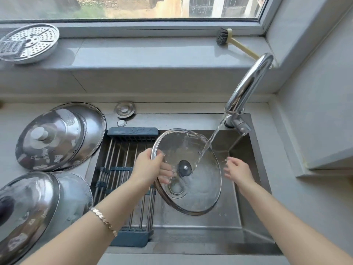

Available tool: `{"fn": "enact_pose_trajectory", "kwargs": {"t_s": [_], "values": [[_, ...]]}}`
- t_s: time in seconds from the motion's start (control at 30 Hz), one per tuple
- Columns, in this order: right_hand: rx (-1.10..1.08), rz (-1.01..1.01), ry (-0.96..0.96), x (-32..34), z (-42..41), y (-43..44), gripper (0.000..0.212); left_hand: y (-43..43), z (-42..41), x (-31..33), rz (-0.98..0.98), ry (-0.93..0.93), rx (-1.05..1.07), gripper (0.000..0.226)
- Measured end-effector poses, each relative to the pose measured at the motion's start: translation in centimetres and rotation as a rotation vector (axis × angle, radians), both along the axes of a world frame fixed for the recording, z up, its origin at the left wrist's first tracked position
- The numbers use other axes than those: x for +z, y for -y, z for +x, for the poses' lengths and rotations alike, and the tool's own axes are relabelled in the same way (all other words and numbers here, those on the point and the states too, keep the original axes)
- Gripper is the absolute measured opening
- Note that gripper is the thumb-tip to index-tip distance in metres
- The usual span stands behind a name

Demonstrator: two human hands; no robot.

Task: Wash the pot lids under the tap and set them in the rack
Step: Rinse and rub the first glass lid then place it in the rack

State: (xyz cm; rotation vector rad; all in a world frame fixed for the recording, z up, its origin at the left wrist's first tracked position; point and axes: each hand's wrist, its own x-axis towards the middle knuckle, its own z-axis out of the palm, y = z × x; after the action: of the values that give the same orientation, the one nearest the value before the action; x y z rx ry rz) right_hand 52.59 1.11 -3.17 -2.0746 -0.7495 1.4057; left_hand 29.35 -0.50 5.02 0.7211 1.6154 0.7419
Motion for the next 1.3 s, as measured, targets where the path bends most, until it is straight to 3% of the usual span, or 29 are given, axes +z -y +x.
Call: {"fn": "enact_pose_trajectory", "kwargs": {"t_s": [0.1, 0.27, 0.4, 0.47, 0.57, 0.7, 0.77, 0.83, 0.93, 1.0, 1.1, 1.2, 1.3], "values": [[-0.149, 0.197, 0.009, 1.1, 0.1, -2.1, 0.055, -0.2, -0.1, 0.8, 0.12, -0.146, -0.053, 0.013], [-0.27, 0.289, -0.077, 2.2, -1.2, -5.0, 0.034, -0.2, -0.7, 1.5, 0.146, -0.176, -0.027, 0.016], [-0.169, 0.314, -0.136, 2.9, -1.9, -6.0, 0.045, 0.1, -0.9, 1.7, 0.147, -0.213, -0.028, 0.016], [-0.01, 0.244, -0.079, 3.3, -1.6, -5.5, 0.057, 0.1, -0.9, 1.9, 0.14, -0.223, -0.031, 0.016], [0.44, 0.125, 0.216, 5.1, -2.5, -2.3, 0.066, 0.2, -0.8, 2.1, 0.105, -0.278, -0.081, 0.013], [1.048, 0.246, 0.045, 9.4, -6.5, 3.8, 0.065, -0.2, -0.2, 3.0, -0.007, -0.348, -0.161, 0.014], [1.159, 0.39, 0.138, 9.8, -8.0, 5.9, 0.066, -0.3, 0.3, 3.9, -0.033, -0.347, -0.182, 0.024], [1.045, 0.648, 0.315, 9.2, -8.7, 6.8, 0.046, -0.2, 0.7, 4.8, -0.045, -0.294, -0.168, 0.027], [0.639, 0.777, 0.243, 8.7, -8.3, 6.5, 0.01, 0.1, 1.2, 5.9, -0.047, -0.059, -0.085, 0.023], [0.378, 0.668, 0.004, 9.2, -7.6, 5.6, 0.017, 0.7, 1.1, 6.0, -0.037, 0.052, -0.058, 0.026], [0.096, 0.457, -0.293, 10.0, -6.6, 4.7, 0.014, 2.1, -0.2, 4.6, 0.01, -0.064, -0.046, 0.017], [-0.135, 0.279, -0.463, 9.6, -5.6, 4.7, 0.01, 3.9, -1.6, 2.9, 0.004, -0.139, -0.004, 0.013], [-0.265, 0.196, -0.518, 8.9, -4.9, 5.1, 0.008, 5.4, -2.7, 1.4, -0.042, -0.146, 0.011, 0.016]]}}
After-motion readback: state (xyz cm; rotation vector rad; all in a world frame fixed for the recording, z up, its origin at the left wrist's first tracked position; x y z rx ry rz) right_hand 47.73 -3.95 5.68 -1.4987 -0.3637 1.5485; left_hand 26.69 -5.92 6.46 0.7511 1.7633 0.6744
